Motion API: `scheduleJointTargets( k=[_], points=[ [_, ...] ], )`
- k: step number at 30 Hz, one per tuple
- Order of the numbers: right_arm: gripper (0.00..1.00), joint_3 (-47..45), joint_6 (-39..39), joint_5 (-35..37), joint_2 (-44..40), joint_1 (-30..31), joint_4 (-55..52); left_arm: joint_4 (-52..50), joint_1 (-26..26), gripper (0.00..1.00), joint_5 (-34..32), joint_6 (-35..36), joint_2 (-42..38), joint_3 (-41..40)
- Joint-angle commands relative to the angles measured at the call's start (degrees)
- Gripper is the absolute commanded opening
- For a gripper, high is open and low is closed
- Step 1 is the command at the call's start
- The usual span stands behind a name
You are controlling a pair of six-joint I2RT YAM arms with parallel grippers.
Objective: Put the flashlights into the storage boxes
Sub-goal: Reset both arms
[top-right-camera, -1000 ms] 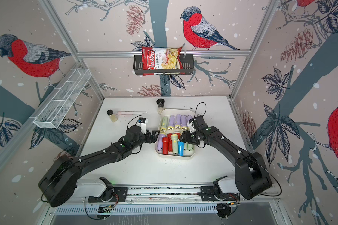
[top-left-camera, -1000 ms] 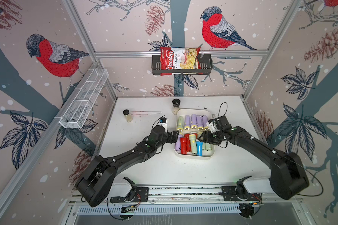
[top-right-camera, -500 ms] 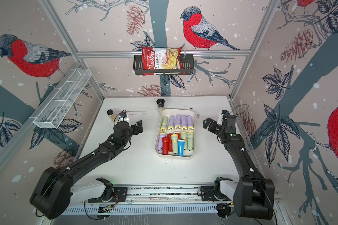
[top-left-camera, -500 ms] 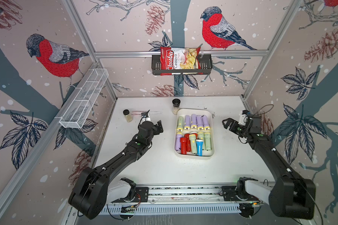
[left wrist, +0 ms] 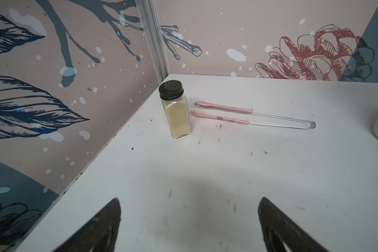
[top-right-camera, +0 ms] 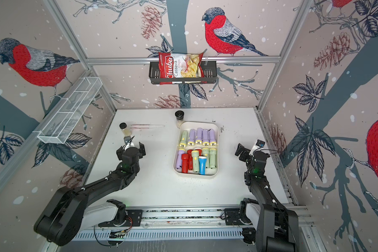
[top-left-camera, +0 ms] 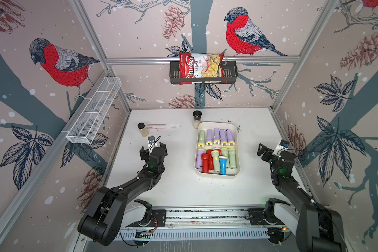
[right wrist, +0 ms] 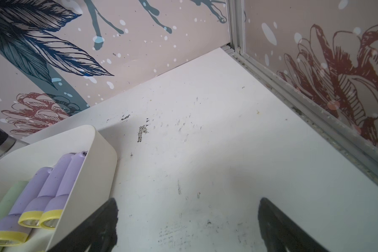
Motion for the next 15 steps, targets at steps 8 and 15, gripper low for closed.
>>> scheduleJointTargets(
  k=[8, 15],
  points=[
    [1.00, -3.8, -7.1, 3.4, 9.6, 1.6, 28.0, 28.1, 6.0, 0.97, 8.6, 8.2, 11.3, -2.5],
    [1.00, -0.6, -7.8, 3.8, 24.4, 4.8, 38.1, 47.7, 15.7, 0.96, 19.7, 4.3, 20.2, -8.9]
  ],
)
